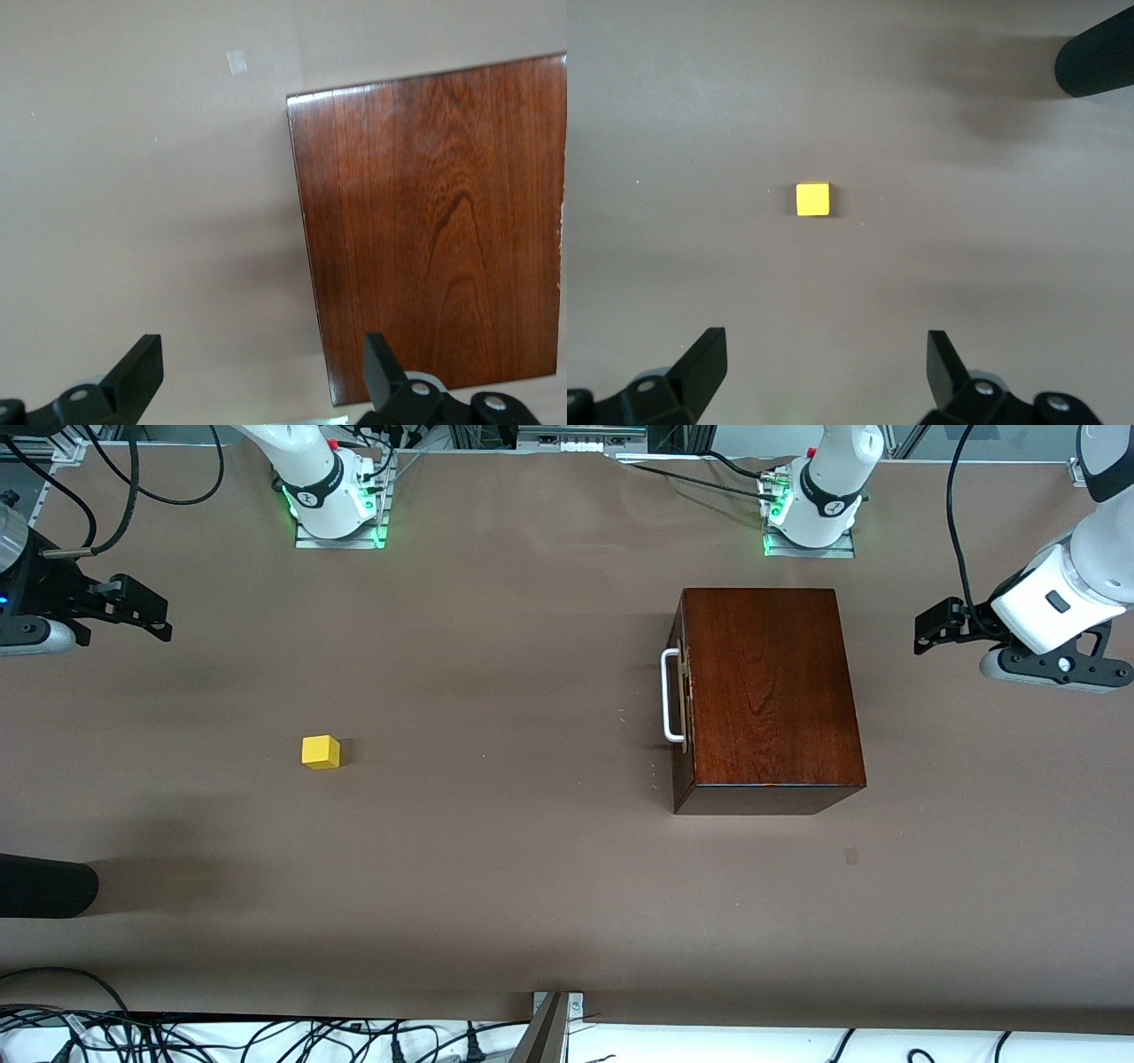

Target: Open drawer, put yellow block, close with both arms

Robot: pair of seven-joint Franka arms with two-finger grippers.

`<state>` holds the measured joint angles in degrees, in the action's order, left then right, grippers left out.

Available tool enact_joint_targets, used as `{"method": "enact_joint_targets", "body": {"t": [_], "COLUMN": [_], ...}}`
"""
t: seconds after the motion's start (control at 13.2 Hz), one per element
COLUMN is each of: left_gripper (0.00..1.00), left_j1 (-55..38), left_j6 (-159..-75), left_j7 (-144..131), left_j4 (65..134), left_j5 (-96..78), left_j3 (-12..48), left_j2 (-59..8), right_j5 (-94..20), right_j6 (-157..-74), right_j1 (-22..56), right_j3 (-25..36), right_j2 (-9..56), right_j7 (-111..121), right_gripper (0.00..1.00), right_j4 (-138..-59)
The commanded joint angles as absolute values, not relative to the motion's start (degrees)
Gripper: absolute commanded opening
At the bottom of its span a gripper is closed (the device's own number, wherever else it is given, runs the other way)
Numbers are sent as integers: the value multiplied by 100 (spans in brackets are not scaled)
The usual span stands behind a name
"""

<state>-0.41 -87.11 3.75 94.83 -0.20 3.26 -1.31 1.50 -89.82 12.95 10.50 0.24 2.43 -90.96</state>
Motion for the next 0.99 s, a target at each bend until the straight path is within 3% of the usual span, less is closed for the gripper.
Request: {"method": "enact_joint_targets", "body": {"t": [0.0,0.15,0.53,0.76,0.91], "left_gripper": [100,100,100,100,100], "left_j1": [-70,-123,-132,-141,-141], "left_j6": [-8429,-8429,-8543,-9199,-9613], "left_j7": [413,396,-1215,-2414,-2872], "left_j4": [9343,9334,9334,9334,9343], "left_j5": [26,-35,-70,0,9], "left_j3": [369,482,1974,2898,3180], "left_j2": [-202,-202,-473,-930,-1238], "right_j5": [193,193,193,193,193], "right_j6": [-8886,-8886,-8886,-8886,-8886], "right_j1": [1301,1301,1301,1301,1301], "right_j3": [1055,1055,1055,1055,1055], "right_j2": [62,62,62,62,62], "right_j7": [167,167,167,167,167], "right_gripper": [100,100,100,100,100], "right_j4": [-8974,-8974,-8974,-8974,-8974]}}
